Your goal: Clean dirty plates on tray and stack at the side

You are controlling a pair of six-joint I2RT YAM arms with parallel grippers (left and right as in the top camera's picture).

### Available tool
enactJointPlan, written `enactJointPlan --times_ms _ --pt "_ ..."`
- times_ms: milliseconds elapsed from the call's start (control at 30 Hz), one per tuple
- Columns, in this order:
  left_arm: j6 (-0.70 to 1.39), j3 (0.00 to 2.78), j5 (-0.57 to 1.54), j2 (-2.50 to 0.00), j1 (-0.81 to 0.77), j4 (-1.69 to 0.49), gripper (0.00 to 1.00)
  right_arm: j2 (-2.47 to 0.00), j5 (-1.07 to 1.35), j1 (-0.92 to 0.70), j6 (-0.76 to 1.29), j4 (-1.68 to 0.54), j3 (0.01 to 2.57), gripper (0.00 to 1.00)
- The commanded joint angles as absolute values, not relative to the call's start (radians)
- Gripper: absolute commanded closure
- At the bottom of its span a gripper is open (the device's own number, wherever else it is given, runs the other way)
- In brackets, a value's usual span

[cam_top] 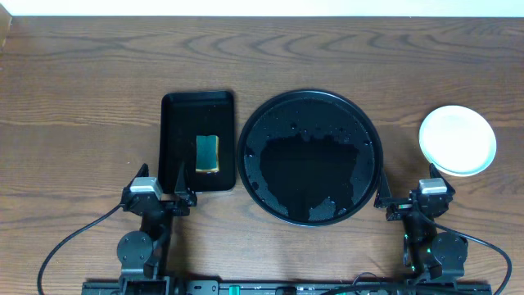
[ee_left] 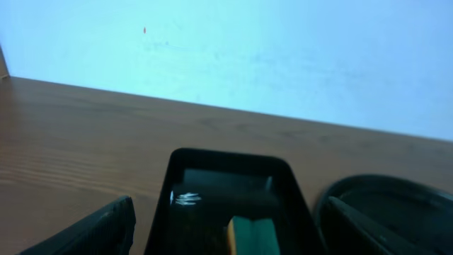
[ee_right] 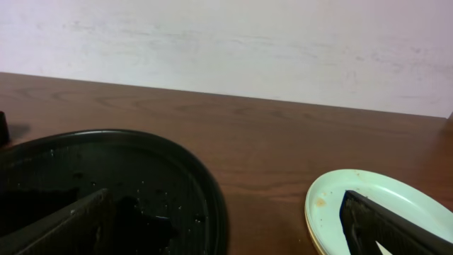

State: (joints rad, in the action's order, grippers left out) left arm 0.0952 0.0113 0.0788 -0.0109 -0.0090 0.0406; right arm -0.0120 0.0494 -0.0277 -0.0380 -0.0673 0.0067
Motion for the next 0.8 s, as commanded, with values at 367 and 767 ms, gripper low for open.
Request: enactJointPlan --times_ms 367,767 --pt "0.045 0.004 0.074 -0.001 -0.004 -0.065 0.16 -0.006 0.053 -0.035 -0.050 -0.072 0.006 0.01" --pt "0.045 0.004 0.074 -0.004 -0.004 -0.066 0.16 -0.006 0.053 -0.035 -0.050 -0.072 0.006 0.01"
